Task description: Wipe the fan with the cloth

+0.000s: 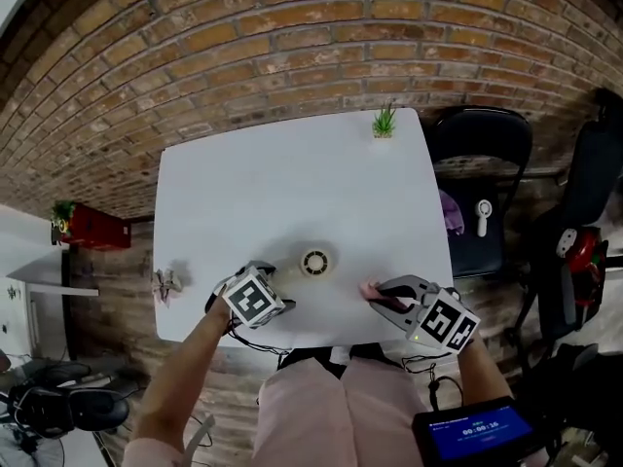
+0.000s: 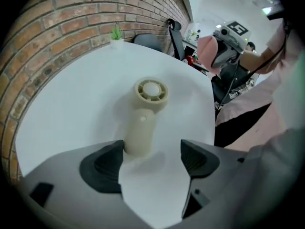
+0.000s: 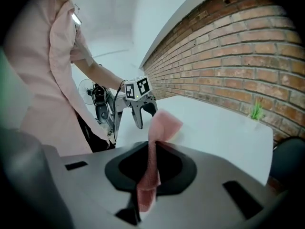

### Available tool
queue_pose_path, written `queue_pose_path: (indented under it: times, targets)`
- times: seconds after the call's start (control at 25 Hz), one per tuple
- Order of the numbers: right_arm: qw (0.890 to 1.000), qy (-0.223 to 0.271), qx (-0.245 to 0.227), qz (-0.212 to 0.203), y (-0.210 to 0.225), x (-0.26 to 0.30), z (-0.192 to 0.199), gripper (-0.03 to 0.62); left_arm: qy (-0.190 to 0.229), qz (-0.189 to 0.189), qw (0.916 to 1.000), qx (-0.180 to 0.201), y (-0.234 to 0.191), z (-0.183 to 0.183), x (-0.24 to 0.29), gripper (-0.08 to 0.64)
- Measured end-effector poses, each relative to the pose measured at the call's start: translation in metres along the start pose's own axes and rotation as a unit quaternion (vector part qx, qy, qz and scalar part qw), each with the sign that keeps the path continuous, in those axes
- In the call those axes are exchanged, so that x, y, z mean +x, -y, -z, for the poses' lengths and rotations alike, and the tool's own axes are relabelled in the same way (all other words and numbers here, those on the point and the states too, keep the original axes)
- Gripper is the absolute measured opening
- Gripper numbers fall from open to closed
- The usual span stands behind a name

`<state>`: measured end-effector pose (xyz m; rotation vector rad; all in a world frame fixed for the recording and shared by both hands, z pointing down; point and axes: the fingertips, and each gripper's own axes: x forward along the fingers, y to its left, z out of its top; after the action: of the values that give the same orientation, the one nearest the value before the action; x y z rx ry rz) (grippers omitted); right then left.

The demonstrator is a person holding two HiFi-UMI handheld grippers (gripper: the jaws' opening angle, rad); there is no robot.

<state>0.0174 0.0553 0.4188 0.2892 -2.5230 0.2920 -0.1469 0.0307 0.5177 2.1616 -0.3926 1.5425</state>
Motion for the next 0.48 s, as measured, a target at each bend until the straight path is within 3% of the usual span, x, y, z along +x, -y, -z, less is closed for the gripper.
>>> queue_pose_path:
  times: [0.12, 0.28, 0.48]
  targets:
    - [1.0, 0.003, 0.009, -0.001, -0.003, -0.003, 0.007, 0.033, 0.002, 0.033, 0.9995, -0.001, 0.022, -0.003, 0.003, 0.37]
    - [1.0, 0.005, 0.021, -0.005, -0.006, -0.007, 0.019, 0.034, 0.038, 0.096, 0.9946, -0.013, 0.067, -0.03, 0.008, 0.37]
    - [0.999, 0.001, 0.038, 0.0, -0.007, -0.019, 0.036, 0.034, 0.106, 0.174, 0.9759, -0.078, 0.103, -0.088, 0.02, 0.37]
